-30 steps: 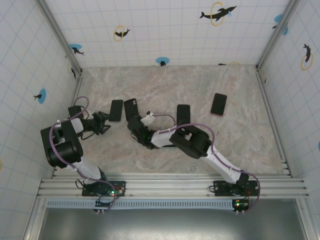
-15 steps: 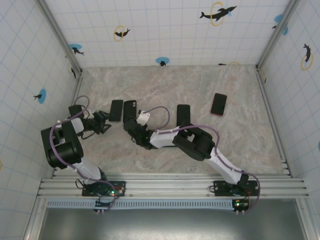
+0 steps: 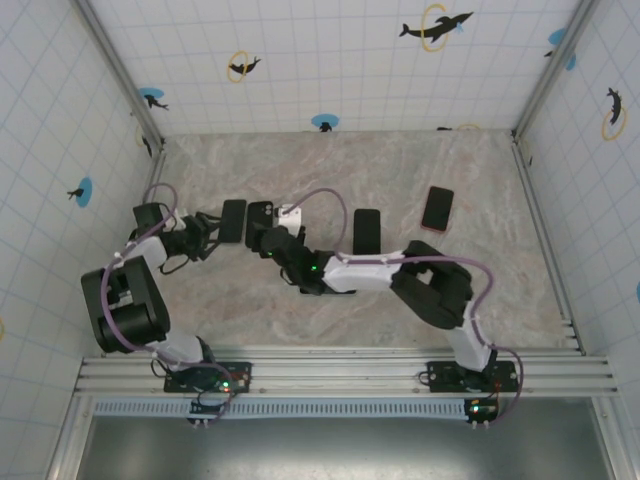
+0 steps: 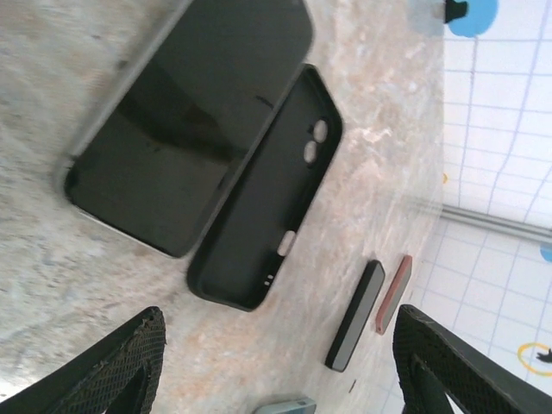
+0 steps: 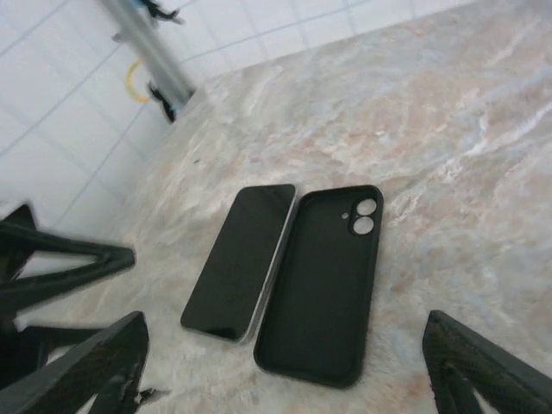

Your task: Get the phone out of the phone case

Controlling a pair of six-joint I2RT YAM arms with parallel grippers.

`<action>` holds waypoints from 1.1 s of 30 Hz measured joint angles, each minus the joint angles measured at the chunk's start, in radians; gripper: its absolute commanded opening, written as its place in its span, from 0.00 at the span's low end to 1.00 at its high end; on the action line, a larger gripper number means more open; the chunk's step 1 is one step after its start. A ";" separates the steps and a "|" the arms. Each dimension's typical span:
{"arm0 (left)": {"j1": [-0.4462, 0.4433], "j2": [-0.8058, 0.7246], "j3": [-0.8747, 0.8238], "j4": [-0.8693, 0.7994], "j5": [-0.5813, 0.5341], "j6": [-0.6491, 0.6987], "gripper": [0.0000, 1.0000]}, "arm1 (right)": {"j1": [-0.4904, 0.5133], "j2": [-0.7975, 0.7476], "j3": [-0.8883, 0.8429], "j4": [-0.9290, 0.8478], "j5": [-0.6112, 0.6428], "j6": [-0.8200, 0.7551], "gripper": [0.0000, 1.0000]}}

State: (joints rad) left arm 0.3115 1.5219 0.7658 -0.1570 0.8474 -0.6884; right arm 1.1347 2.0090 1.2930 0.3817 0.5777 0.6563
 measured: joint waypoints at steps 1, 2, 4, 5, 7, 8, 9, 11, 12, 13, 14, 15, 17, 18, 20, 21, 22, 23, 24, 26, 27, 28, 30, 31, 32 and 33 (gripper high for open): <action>-0.007 -0.019 0.000 -0.003 -0.001 0.001 0.77 | -0.010 -0.047 -0.043 0.002 -0.035 -0.047 0.90; -0.016 -0.042 0.000 -0.009 -0.003 0.003 0.81 | -0.024 -0.098 -0.087 -0.002 -0.075 -0.101 0.90; -0.034 -0.077 0.000 -0.022 -0.008 0.009 0.82 | -0.061 -0.187 -0.157 -0.026 -0.165 -0.201 0.98; -0.048 -0.095 0.000 -0.029 -0.012 0.010 0.84 | -0.084 -0.230 -0.189 -0.040 -0.216 -0.248 0.99; -0.078 -0.126 0.000 -0.045 -0.019 0.013 0.91 | -0.133 -0.306 -0.238 -0.086 -0.317 -0.358 0.99; -0.092 -0.141 0.000 -0.055 -0.023 0.018 0.92 | -0.163 -0.347 -0.263 -0.118 -0.376 -0.417 0.99; -0.105 -0.154 0.000 -0.064 -0.023 0.019 0.93 | -0.191 -0.381 -0.280 -0.156 -0.428 -0.468 0.99; -0.131 -0.184 0.000 -0.083 -0.027 0.024 0.95 | -0.245 -0.437 -0.299 -0.240 -0.531 -0.578 0.99; -0.146 -0.201 0.000 -0.092 -0.030 0.027 0.96 | -0.271 -0.460 -0.303 -0.289 -0.580 -0.639 0.99; -0.159 -0.215 0.000 -0.101 -0.033 0.032 0.98 | -0.297 -0.483 -0.311 -0.338 -0.629 -0.705 0.99; -0.174 -0.229 0.000 -0.110 -0.039 0.035 0.98 | -0.312 -0.497 -0.317 -0.370 -0.662 -0.750 0.99; -0.191 -0.241 0.000 -0.120 -0.046 0.036 0.98 | -0.330 -0.515 -0.330 -0.413 -0.703 -0.814 0.99; -0.228 -0.267 -0.003 -0.140 -0.061 0.040 0.98 | -0.357 -0.537 -0.357 -0.480 -0.762 -0.912 0.99; -0.245 -0.280 -0.006 -0.151 -0.069 0.044 0.98 | -0.371 -0.541 -0.369 -0.513 -0.790 -0.962 0.99; -0.271 -0.299 -0.016 -0.169 -0.085 0.053 0.98 | -0.392 -0.537 -0.381 -0.566 -0.832 -1.045 0.99; -0.282 -0.309 -0.023 -0.180 -0.092 0.054 0.98 | -0.401 -0.530 -0.382 -0.595 -0.848 -1.090 0.99; -0.292 -0.318 -0.031 -0.188 -0.100 0.054 0.98 | -0.406 -0.519 -0.382 -0.616 -0.862 -1.132 0.99; -0.301 -0.328 -0.039 -0.197 -0.108 0.053 0.98 | -0.409 -0.505 -0.380 -0.632 -0.874 -1.165 0.99; -0.309 -0.341 -0.048 -0.206 -0.114 0.054 0.98 | -0.408 -0.483 -0.374 -0.659 -0.886 -1.202 0.99; -0.323 -0.365 -0.059 -0.229 -0.125 0.055 0.98 | -0.408 -0.430 -0.354 -0.708 -0.901 -1.261 0.99; -0.328 -0.376 -0.063 -0.241 -0.129 0.056 0.98 | -0.407 -0.397 -0.337 -0.735 -0.908 -1.288 0.99; -0.333 -0.385 -0.066 -0.251 -0.134 0.057 0.98 | -0.407 -0.370 -0.320 -0.756 -0.913 -1.310 0.99; -0.340 -0.401 -0.069 -0.270 -0.140 0.060 0.98 | -0.407 -0.327 -0.284 -0.793 -0.917 -1.347 0.99; -0.344 -0.411 -0.071 -0.280 -0.145 0.061 0.98 | -0.405 -0.306 -0.263 -0.808 -0.919 -1.366 0.99; -0.346 -0.418 -0.073 -0.289 -0.148 0.062 0.98 | -0.402 -0.291 -0.245 -0.822 -0.919 -1.379 0.99; -0.347 -0.425 -0.074 -0.298 -0.150 0.064 0.98 | -0.397 -0.274 -0.222 -0.835 -0.918 -1.395 0.99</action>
State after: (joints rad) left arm -0.0353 1.0969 0.6914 -0.4549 0.6971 -0.6247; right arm 0.7372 1.7355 1.0710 -0.4538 -0.3405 -0.7387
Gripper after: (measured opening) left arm 0.977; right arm 0.990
